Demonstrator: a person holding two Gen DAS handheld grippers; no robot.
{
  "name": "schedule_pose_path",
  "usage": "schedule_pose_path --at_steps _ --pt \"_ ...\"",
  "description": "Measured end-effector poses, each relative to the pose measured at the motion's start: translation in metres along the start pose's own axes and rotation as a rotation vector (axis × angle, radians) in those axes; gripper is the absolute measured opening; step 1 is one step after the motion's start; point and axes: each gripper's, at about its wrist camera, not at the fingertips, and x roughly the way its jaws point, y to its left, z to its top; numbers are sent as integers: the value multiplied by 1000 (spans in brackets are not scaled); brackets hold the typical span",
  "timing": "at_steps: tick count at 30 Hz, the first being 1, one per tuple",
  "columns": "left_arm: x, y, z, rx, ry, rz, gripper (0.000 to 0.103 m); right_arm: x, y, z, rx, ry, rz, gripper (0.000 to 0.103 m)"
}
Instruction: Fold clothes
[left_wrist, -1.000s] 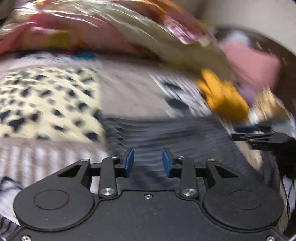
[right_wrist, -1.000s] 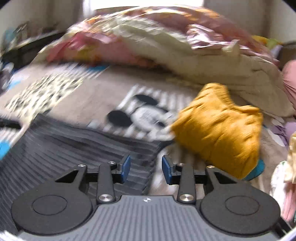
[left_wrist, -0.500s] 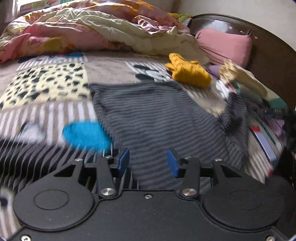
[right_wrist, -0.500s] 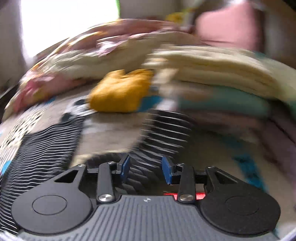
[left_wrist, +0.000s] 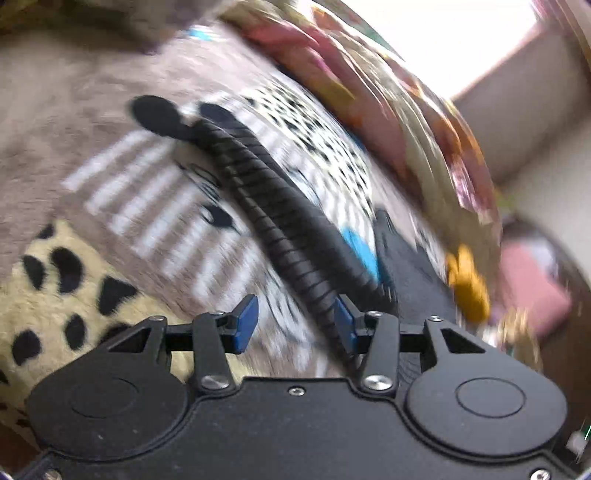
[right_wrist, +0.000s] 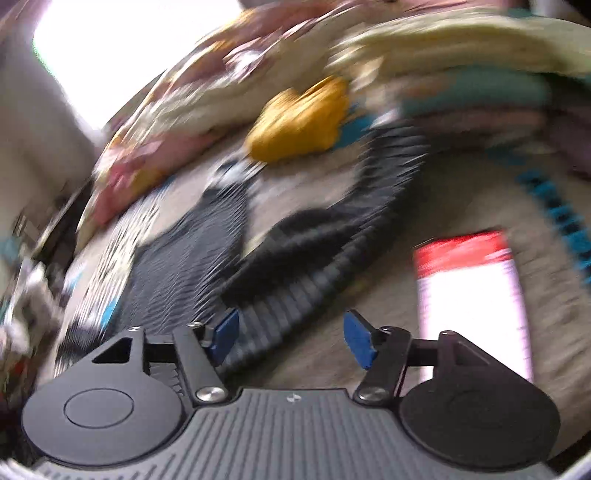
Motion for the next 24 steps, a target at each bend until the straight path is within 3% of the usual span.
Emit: schedule_pose_path --at_steps 7,11,13,14,15,16,17,18,20,24 --pt "29 33 38 -170 -86 -13 44 40 49 -39 -11 114 21 73" --pt "56 55 60 -246 -142 -16 44 56 61 -55 0 139 4 75" --pt "67 62 68 -277 -175 -37 44 57 67 -63 0 108 -18 77" --pt "73 66 71 -289 -193 -53 40 57 71 -66 7 88 -28 77" --pt "79 66 74 -279 -196 -67 28 59 75 -68 2 74 -30 76" --pt "85 66 77 -269 -200 -80 16 61 79 -71 -5 62 -29 63" --pt "81 66 82 -248 -212 -83 3 66 85 -71 -24 63 -34 29" --pt "77 66 87 -227 -224 -86 2 71 90 -71 -45 67 -39 19" --pt "69 67 97 -186 -248 -92 2 72 92 -69 -21 63 -27 10" --pt "61 75 115 -121 -199 -35 2 61 91 -63 179 95 164 9"
